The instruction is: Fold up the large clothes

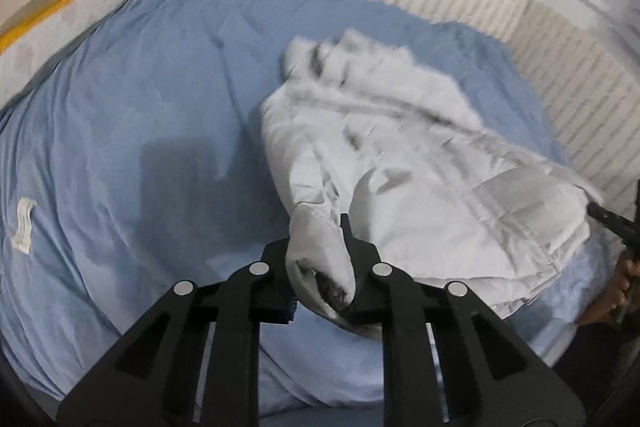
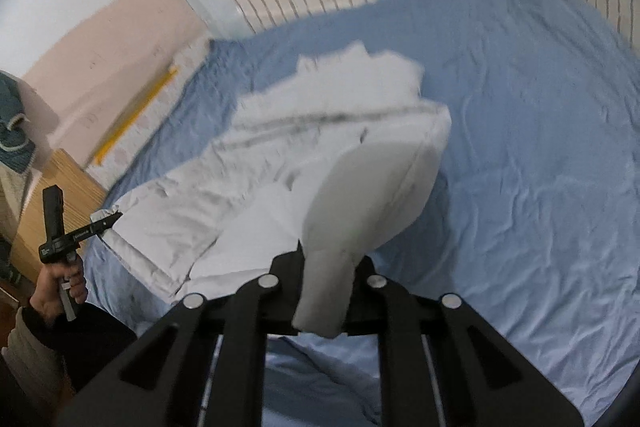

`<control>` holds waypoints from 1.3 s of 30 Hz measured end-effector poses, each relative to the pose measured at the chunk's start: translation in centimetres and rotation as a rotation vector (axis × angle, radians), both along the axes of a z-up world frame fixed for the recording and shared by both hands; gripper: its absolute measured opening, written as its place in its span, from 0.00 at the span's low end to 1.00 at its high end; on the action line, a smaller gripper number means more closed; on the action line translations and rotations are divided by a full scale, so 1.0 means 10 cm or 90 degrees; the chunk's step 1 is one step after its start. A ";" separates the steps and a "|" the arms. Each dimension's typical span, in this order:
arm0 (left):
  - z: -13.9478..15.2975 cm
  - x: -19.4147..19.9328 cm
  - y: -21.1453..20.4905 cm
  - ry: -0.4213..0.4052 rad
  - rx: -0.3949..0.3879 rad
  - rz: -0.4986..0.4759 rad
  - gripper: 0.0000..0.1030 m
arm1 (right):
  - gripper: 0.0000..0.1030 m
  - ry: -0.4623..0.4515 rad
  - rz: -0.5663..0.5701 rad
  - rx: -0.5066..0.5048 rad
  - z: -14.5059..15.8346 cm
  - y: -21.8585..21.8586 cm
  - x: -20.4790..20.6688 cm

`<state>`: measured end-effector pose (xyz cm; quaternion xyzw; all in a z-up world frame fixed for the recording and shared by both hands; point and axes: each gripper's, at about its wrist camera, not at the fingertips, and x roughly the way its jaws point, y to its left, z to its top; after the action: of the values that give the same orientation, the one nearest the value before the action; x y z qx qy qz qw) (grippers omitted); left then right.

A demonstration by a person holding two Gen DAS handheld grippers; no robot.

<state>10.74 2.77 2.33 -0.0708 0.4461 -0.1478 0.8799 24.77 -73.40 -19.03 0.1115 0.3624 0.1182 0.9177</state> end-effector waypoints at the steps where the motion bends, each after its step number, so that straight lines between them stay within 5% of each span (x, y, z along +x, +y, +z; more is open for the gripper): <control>1: 0.09 -0.04 0.00 -0.008 -0.001 -0.008 0.14 | 0.11 -0.010 0.001 -0.003 0.09 0.02 -0.04; 9: 0.72 -0.47 0.04 -0.054 -0.039 -0.088 0.14 | 0.11 -0.056 0.006 -0.002 0.48 -0.13 -0.58; 15: 0.81 -0.56 0.30 -0.039 -0.118 -0.080 0.14 | 0.11 -0.071 0.013 0.003 0.55 -0.11 -0.75; 26: 0.39 0.93 0.12 -0.012 -0.147 0.023 0.14 | 0.11 -0.052 -0.041 0.106 0.33 -0.43 0.51; 39: -0.06 2.01 0.01 -0.036 -0.156 0.090 0.16 | 0.11 -0.055 -0.087 0.082 0.27 -0.39 1.91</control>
<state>30.85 2.90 1.77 -0.2044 0.3940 -0.1408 0.8850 43.90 -77.33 -16.29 0.1894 0.3061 0.0829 0.9293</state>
